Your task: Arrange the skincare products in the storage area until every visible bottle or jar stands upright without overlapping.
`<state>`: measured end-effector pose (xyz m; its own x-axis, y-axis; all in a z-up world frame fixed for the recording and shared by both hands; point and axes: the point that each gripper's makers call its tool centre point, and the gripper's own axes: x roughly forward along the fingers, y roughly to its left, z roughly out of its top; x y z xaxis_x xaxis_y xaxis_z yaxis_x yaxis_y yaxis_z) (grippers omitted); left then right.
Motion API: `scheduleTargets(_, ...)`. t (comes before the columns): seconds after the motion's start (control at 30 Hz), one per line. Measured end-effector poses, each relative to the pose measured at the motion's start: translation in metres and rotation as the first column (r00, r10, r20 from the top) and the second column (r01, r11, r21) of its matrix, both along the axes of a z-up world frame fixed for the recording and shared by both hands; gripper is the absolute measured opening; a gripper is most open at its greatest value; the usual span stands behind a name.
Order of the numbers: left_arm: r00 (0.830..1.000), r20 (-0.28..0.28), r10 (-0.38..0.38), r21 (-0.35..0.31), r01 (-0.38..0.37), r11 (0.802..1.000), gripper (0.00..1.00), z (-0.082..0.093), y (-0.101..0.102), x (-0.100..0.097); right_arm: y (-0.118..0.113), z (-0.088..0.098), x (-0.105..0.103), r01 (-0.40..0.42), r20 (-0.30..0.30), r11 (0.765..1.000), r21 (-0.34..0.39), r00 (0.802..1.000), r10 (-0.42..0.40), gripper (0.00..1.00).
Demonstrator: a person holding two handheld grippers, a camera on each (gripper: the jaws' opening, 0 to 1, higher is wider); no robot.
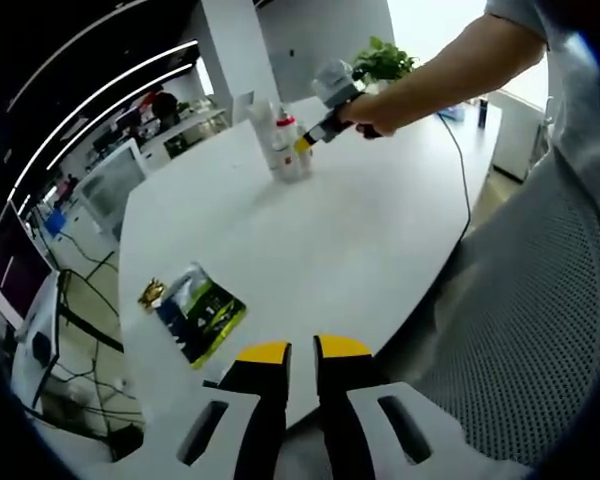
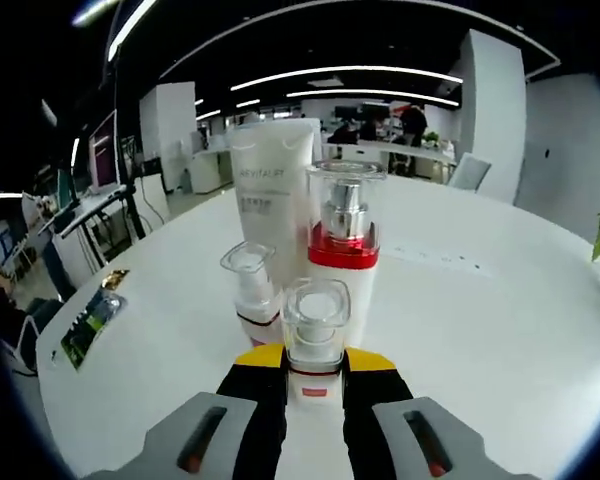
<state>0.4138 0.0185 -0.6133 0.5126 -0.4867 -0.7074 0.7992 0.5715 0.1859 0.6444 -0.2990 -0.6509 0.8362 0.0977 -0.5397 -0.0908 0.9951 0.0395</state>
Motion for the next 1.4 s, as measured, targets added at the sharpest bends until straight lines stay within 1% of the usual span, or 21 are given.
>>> scheduleTargets(0.13,1.000,0.000,0.004,-0.003,-0.004,1.000,0.07,0.000,0.000,0.001,0.002,-0.001,0.004,0.010,0.003,1.000,-0.013,1.000,-0.010,0.14)
scheduleTargets(0.27,1.000,-0.003,0.002,0.001,-0.002,1.000,0.06,0.000,0.001,0.000,0.003,-0.002,0.006,0.002,-0.003,0.998,-0.055,1.000,-0.003,0.14)
scheduleTargets(0.4,1.000,-0.002,0.004,-0.003,-0.004,1.000,0.07,0.000,0.000,0.000,0.002,-0.003,0.006,0.015,-0.016,0.999,-0.052,1.000,-0.016,0.14)
scheduleTargets(0.47,1.000,-0.001,0.003,-0.005,-0.003,1.000,0.06,0.000,0.000,0.000,0.002,-0.006,0.004,0.016,-0.041,0.999,-0.045,0.999,-0.017,0.15)
scheduleTargets(0.5,1.000,-0.003,0.003,-0.003,-0.003,1.000,0.06,0.000,0.000,0.000,0.003,-0.009,0.002,0.023,-0.058,0.999,-0.025,0.998,-0.024,0.15)
scheduleTargets(0.53,1.000,-0.003,0.003,-0.002,-0.003,1.000,0.06,0.000,0.000,0.000,0.002,-0.009,0.003,0.032,-0.053,0.999,-0.015,0.998,-0.033,0.17)
scheduleTargets(0.63,1.000,-0.003,0.003,-0.003,-0.003,1.000,0.06,0.000,0.000,0.000,0.001,-0.005,0.003,0.032,-0.031,0.999,-0.015,0.999,-0.032,0.23)
scheduleTargets(0.7,1.000,-0.003,0.002,-0.001,-0.002,1.000,0.06,0.000,0.000,0.000,0.002,-0.005,0.002,0.011,-0.033,0.999,-0.036,0.999,-0.012,0.23)
scheduleTargets(0.8,1.000,-0.004,-0.001,0.000,0.001,1.000,0.06,-0.001,0.000,0.000,0.001,-0.005,0.000,0.011,-0.037,1.000,-0.020,0.999,-0.012,0.22)
scheduleTargets(0.87,1.000,-0.006,-0.002,0.001,0.002,1.000,0.06,-0.001,0.000,-0.001,0.003,-0.008,-0.002,-0.002,-0.050,1.000,-0.004,0.999,0.001,0.22)
scheduleTargets(0.93,1.000,-0.008,-0.002,0.001,0.002,1.000,0.06,-0.001,-0.001,-0.001,0.005,-0.011,-0.006,-0.029,-0.065,0.999,-0.026,0.998,0.027,0.22)
scheduleTargets(1.03,1.000,-0.007,-0.003,0.000,0.003,1.000,0.06,-0.001,-0.001,-0.001,0.004,-0.015,-0.009,-0.030,-0.076,0.999,-0.027,0.997,0.028,0.22)
scheduleTargets(1.13,1.000,-0.009,-0.003,0.001,0.003,1.000,0.06,-0.001,-0.001,-0.001,0.004,-0.021,-0.016,-0.051,-0.111,0.998,-0.048,0.993,0.045,0.22)
scheduleTargets(1.23,1.000,-0.012,-0.005,0.003,0.005,1.000,0.06,-0.002,-0.001,-0.001,-0.001,-0.029,-0.021,-0.058,-0.148,0.996,-0.063,0.988,0.048,0.22)
scheduleTargets(1.27,1.000,-0.012,-0.005,0.003,0.005,1.000,0.05,-0.002,-0.001,-0.002,-0.005,-0.031,-0.023,-0.059,-0.163,0.995,-0.078,0.986,0.046,0.22)
scheduleTargets(1.33,1.000,-0.016,-0.006,0.005,0.006,1.000,0.05,-0.002,-0.001,-0.002,-0.011,-0.032,-0.024,-0.055,-0.173,0.994,-0.091,0.984,0.039,0.21)
scheduleTargets(1.4,1.000,-0.015,-0.007,0.004,0.007,1.000,0.05,-0.002,-0.001,-0.002,-0.016,-0.029,-0.023,-0.043,-0.163,0.995,-0.085,0.986,0.028,0.21)
